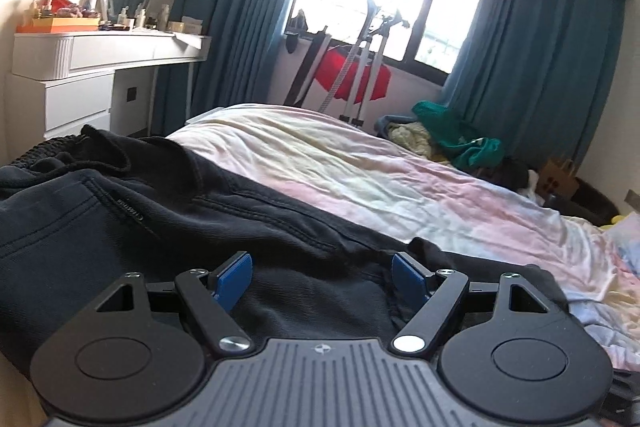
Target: Fold clothes
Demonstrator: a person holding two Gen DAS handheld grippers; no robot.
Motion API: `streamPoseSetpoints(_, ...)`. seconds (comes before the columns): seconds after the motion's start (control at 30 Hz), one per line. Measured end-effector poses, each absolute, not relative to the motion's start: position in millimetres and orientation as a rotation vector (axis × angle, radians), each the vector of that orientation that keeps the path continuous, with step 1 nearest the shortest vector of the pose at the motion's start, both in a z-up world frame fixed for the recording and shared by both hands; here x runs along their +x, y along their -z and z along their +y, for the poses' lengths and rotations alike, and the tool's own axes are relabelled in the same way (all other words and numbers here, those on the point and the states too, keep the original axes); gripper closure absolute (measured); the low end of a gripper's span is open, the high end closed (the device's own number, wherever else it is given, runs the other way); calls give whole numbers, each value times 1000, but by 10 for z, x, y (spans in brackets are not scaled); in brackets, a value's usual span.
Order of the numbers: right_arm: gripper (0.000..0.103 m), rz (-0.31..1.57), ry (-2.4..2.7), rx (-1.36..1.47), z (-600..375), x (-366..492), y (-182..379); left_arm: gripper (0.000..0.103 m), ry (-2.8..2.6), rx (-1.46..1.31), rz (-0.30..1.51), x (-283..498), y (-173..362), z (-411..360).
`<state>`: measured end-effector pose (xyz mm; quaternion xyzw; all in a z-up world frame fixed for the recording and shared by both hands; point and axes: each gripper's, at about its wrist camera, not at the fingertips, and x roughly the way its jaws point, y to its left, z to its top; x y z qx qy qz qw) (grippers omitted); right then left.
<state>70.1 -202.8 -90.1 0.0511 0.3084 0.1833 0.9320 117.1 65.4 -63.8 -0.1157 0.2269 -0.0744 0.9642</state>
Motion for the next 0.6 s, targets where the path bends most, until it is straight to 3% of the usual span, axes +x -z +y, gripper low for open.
streamPoseSetpoints(0.37,28,569,-42,225,-2896,568,798,23,293,-49,430,952,664,205)
streamPoseSetpoints(0.6,30,708,73,267,-3008,721,1155,22,257,98,558,1018,948,-40)
